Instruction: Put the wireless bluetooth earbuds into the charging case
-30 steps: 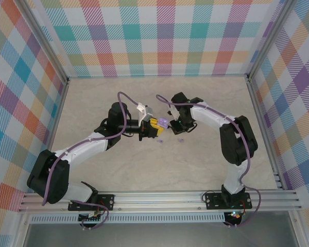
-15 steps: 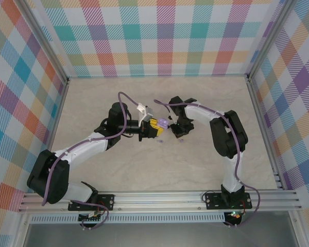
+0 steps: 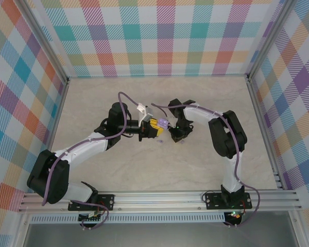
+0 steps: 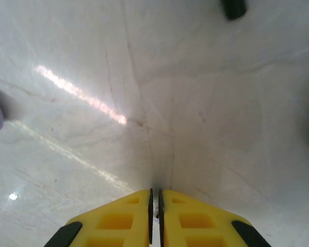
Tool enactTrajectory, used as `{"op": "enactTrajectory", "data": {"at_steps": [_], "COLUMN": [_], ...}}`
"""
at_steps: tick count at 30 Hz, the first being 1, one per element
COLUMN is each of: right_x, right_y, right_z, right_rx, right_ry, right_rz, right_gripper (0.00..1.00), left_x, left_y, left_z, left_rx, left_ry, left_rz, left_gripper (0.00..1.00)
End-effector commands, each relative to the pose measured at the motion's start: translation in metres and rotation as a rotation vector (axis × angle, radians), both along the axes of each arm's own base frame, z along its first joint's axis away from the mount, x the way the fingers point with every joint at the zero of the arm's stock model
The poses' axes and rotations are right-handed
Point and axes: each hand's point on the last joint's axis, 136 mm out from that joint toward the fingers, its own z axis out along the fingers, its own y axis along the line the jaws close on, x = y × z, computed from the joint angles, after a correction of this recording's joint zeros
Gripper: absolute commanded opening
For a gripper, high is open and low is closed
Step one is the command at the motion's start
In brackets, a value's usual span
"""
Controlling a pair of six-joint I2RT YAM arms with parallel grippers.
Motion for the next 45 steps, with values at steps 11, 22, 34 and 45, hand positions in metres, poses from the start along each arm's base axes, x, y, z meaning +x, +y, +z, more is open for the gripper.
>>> {"op": "enactTrajectory", "data": {"at_steps": [11, 22, 34, 45], "right_x": [-0.028, -0.015, -0.032, -0.015], "right_y": [-0.004, -0.027, -0.032, -0.030], "right_z": [0.022, 0.048, 0.022, 0.005], "right_rx": [0.050, 0.036, 0.031, -0.009], "right_ry": [0.025, -0.095, -0.018, -0.027], "right_rz": [0.076, -0.316, -0.610, -0.671], "right_gripper": [0.19, 0.45, 0.47, 0.39], "left_x": [0.003, 0.004, 0.005, 0.005], "left_y": [0.001, 0.000, -0.001, -0.001], "left_z": [0.021, 0.020, 0.017, 0.017], "left_rx": [-0.021, -0.018, -0.017, -0.016], "left_ry": [-0.056, -0.051, -0.045, -0.042], "left_rz": [-0.012, -0.016, -0.023, -0.023], "left_gripper": [0.00, 0.00, 0.00, 0.00]}}
